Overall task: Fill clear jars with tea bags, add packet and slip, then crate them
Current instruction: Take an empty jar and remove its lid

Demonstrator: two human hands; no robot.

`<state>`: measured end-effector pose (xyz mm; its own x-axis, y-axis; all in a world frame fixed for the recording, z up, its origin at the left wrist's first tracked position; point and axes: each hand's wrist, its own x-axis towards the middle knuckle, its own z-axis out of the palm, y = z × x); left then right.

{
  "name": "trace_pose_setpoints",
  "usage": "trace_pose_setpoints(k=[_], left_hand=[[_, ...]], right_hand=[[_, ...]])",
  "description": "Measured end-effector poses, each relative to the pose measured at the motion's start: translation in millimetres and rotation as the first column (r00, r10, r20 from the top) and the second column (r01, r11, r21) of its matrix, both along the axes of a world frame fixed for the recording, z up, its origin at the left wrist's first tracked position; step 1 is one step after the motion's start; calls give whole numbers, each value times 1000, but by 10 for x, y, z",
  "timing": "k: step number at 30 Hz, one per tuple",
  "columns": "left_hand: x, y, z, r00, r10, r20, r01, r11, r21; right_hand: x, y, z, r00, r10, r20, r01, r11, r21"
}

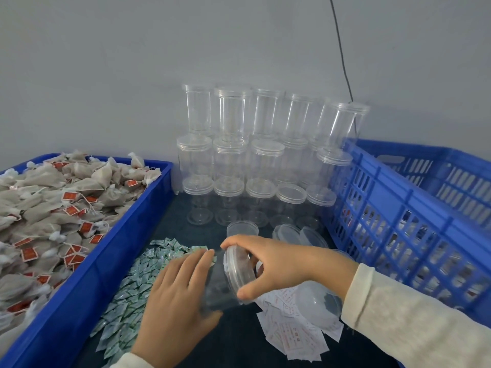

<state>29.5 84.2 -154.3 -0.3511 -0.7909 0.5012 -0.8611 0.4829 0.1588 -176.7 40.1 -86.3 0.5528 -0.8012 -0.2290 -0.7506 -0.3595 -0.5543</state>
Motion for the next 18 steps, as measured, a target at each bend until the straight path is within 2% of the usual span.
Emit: trace_pose_setpoints(k=[2, 4, 8, 10, 12, 14, 16, 18], left_hand=[[20, 14, -14, 999, -25, -33, 28, 996, 85], [41, 11, -41, 988, -54, -145, 79, 982, 173], [93, -8, -62, 958, -75, -277, 171, 925, 339], [152, -24, -37, 942, -82, -324, 222, 878, 423], [221, -27, 4, 932, -93, -351, 283, 792, 540], [300, -31, 24, 899, -86, -430, 363, 695, 620], [376, -18, 19, 866, -52, -497, 403, 661, 633], [420, -14, -5, 842, -12, -539, 401, 683, 611]], right_hand=[[-3, 29, 38, 994, 65, -83, -72, 993, -90], [-6, 62, 78, 977, 141, -157, -169, 968, -183], [-10, 91, 129, 923, 281, -264, -361, 869, -338], [-16, 99, 136, 888, 349, -299, -446, 811, -379], [-37, 100, 130, 854, 406, -325, -515, 744, -426], [-86, 76, 141, 853, 428, -300, -523, 711, -470], [-164, 18, 185, 904, 393, -168, -425, 782, -455], [-254, -86, 237, 960, 280, 28, -241, 871, -428]])
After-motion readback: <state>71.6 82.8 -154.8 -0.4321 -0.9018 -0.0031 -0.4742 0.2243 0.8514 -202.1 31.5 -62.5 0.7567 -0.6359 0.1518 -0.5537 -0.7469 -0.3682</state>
